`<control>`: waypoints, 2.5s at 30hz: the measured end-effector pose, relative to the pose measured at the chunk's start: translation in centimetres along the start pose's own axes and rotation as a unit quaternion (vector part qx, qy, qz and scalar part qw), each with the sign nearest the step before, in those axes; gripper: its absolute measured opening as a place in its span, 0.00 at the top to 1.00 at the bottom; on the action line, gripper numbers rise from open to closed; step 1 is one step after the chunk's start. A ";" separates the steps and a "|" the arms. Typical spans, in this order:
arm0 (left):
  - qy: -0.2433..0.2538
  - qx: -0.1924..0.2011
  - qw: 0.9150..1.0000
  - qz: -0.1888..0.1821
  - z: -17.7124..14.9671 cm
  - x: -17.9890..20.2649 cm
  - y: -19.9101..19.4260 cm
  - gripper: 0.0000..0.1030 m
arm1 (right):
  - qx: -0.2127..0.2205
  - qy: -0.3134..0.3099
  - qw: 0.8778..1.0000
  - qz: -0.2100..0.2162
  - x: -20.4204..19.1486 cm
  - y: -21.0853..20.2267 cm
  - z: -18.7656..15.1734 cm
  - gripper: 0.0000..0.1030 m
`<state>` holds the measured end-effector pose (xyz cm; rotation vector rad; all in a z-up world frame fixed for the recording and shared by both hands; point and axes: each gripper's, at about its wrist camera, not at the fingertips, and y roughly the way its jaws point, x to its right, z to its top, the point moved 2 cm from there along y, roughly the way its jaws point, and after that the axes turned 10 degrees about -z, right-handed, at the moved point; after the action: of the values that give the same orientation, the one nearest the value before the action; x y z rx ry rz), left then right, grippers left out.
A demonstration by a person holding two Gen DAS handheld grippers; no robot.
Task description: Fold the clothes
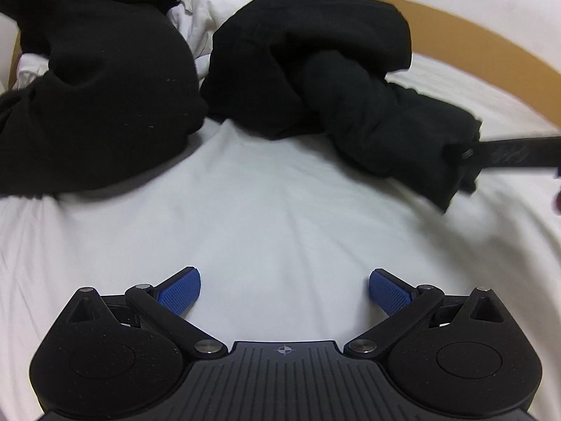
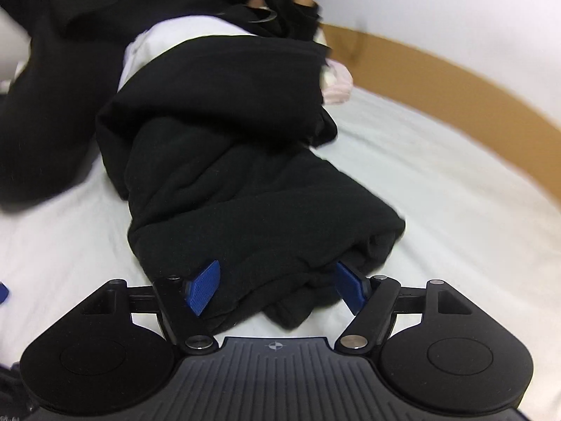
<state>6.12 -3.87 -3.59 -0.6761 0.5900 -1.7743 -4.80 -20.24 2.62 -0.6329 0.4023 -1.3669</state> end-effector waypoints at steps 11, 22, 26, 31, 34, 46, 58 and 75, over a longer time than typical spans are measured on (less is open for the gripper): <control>-0.010 0.033 0.999 0.016 -0.6 -2.2 -0.3 0.00 | -0.063 0.077 0.993 0.059 -1.1 1.2 -1.2 0.62; -0.009 0.033 0.999 0.015 -0.5 -2.2 -0.2 0.00 | 0.085 0.110 0.986 0.093 -1.2 -3.6 4.7 0.87; -0.011 0.033 0.999 0.015 -0.5 -2.0 -0.1 0.00 | 0.148 0.109 0.978 0.097 0.5 -7.8 10.6 0.88; -0.011 0.032 0.999 0.015 -0.4 -2.0 -0.1 0.00 | 0.249 0.154 0.949 0.118 3.7 -12.8 16.5 0.88; -0.014 0.031 0.999 0.015 -0.2 -2.0 0.0 0.01 | 0.327 0.193 0.915 0.138 6.8 -16.7 18.0 0.88; -0.022 0.034 0.999 -0.001 -0.1 -2.5 -0.6 0.01 | 0.373 0.170 0.912 0.008 12.2 -25.6 21.2 0.81; -0.027 0.032 0.999 -0.013 -0.2 -2.2 -0.8 0.01 | 0.258 -0.012 0.965 -0.053 11.7 -20.9 18.2 0.15; 0.069 0.046 0.981 -0.177 0.0 8.9 -3.2 0.01 | -0.138 0.097 0.972 -0.165 26.4 6.2 -5.8 0.46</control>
<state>1.86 -11.49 -0.01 -0.6242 0.4975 -2.1804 1.08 -46.74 -3.33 -0.8242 0.6752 -1.7153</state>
